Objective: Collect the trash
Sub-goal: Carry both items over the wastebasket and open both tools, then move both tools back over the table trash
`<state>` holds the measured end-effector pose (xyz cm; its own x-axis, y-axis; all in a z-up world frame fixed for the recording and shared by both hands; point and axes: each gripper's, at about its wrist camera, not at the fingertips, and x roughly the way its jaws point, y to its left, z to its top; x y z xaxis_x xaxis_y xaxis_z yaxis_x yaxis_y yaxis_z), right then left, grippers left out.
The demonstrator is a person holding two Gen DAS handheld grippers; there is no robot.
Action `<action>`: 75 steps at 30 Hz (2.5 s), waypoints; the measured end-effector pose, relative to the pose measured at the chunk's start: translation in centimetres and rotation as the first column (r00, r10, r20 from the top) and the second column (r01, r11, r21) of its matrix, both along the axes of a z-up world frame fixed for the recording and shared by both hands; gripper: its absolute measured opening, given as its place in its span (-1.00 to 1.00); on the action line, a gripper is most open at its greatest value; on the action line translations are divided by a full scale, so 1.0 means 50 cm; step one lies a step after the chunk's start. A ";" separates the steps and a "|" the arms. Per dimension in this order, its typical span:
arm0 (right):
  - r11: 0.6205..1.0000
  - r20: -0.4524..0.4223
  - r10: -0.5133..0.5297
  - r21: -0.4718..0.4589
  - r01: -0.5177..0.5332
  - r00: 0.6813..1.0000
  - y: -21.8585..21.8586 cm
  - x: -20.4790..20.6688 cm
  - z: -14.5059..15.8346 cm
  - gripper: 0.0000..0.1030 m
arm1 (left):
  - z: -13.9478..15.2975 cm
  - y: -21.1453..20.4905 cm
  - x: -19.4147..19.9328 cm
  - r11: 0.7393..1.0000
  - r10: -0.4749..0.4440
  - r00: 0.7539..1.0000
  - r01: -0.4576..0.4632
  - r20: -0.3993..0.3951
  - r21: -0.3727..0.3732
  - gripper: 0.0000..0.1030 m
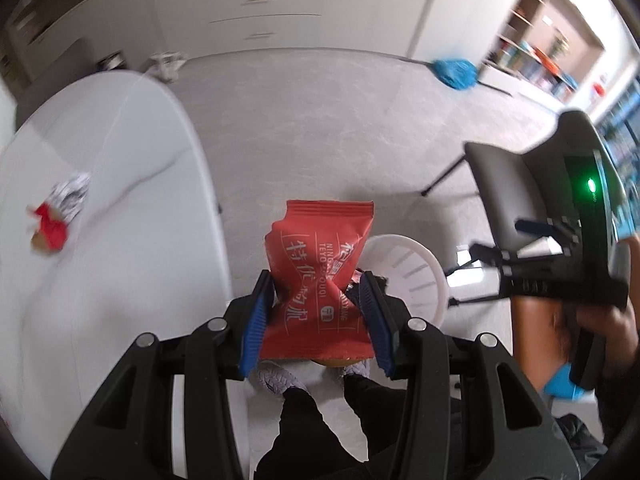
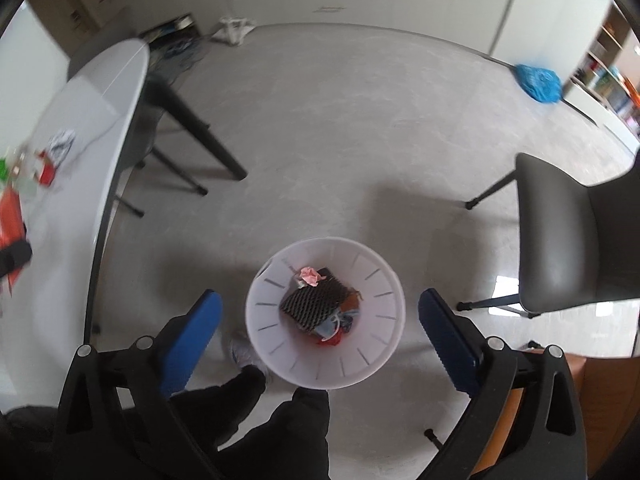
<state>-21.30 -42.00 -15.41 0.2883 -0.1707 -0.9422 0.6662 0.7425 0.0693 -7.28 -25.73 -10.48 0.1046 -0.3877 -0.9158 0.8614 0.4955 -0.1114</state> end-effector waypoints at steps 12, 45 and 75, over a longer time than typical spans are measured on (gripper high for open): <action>0.993 -0.003 -0.108 -0.044 0.108 0.994 -0.065 -0.089 0.012 0.94 | -0.030 -0.118 -0.103 0.960 -0.277 0.958 0.279 -0.078 0.017 -0.05; 0.999 -0.004 -0.033 -0.035 0.033 0.999 -0.031 -0.038 0.016 0.94 | 0.006 -0.058 -0.060 0.994 -0.107 0.993 0.106 -0.044 -0.024 0.85; 0.881 0.164 0.471 -0.042 -0.471 0.867 0.249 0.447 0.108 0.94 | 0.028 0.344 0.267 0.821 0.570 0.822 -0.568 0.009 -0.056 0.85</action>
<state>1.06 -29.54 -9.99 0.4851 0.0239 -0.8741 0.2165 0.9652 0.1465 6.07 -8.52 -9.09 0.3423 -0.2956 -0.8919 0.4307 0.8930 -0.1306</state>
